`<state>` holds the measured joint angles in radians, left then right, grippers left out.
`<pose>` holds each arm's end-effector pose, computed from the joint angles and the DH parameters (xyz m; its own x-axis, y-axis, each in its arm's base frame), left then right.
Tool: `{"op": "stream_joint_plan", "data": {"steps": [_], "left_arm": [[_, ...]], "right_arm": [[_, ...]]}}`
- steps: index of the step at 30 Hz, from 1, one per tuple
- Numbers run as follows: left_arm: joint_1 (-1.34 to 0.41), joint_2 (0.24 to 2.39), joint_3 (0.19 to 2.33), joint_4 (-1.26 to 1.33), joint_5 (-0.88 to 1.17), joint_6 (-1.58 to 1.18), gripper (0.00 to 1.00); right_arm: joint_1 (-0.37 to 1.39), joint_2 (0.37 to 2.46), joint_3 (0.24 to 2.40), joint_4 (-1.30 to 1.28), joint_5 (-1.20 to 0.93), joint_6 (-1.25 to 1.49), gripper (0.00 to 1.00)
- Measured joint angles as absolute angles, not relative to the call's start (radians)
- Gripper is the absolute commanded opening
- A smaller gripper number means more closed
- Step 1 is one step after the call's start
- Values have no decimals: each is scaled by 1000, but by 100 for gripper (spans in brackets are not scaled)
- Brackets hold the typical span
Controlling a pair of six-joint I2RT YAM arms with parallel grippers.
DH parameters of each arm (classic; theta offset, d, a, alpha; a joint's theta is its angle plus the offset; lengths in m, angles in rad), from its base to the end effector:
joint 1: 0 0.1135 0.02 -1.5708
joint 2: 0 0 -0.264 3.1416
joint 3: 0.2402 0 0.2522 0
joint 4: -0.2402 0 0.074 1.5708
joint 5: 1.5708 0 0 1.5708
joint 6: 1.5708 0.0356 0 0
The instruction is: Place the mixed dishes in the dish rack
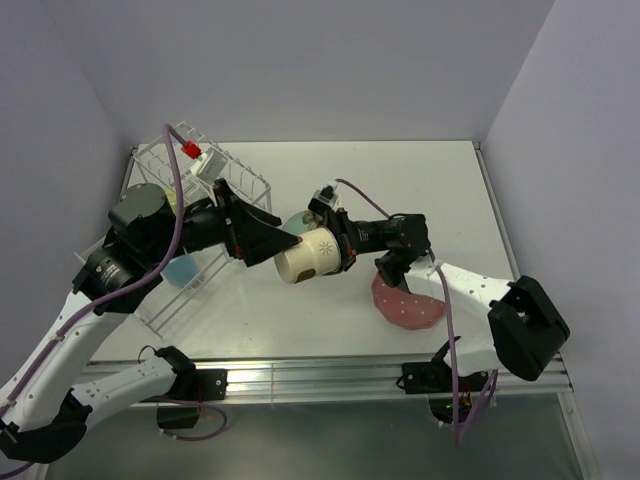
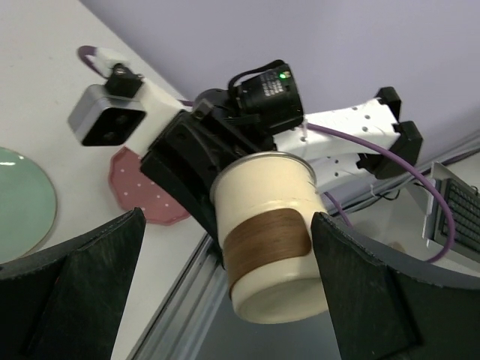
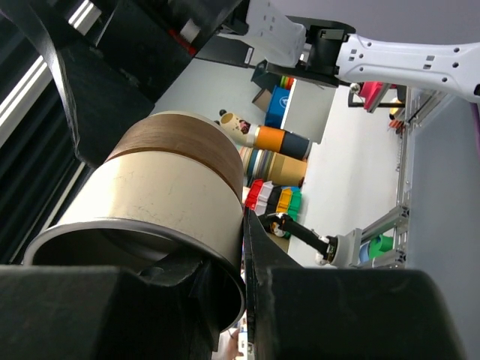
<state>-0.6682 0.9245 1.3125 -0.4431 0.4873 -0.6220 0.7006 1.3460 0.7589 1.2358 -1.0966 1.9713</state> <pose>0.1234 -0.1186 0.4667 -0.5679 -0.2076 -0.7965 0.7180 0.3481 -0.6027 0.1862 0.1984 0.3396 -0.9502 -0.2513 -0.1843 -0.0992 -0.3166 0.9434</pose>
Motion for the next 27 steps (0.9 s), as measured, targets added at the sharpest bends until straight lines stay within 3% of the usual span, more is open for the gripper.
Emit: {"op": "stream_joint_plan", "data": {"steps": [11,27], "left_arm": [[-745,923,1294,-398,522,-632,99],[-833,969,1291,-397,375,-630,96]], "right_arm": [[700,1417,799,1273,-1082,1997,0],[699,1417,896,1192,-1042,2000,0]]}}
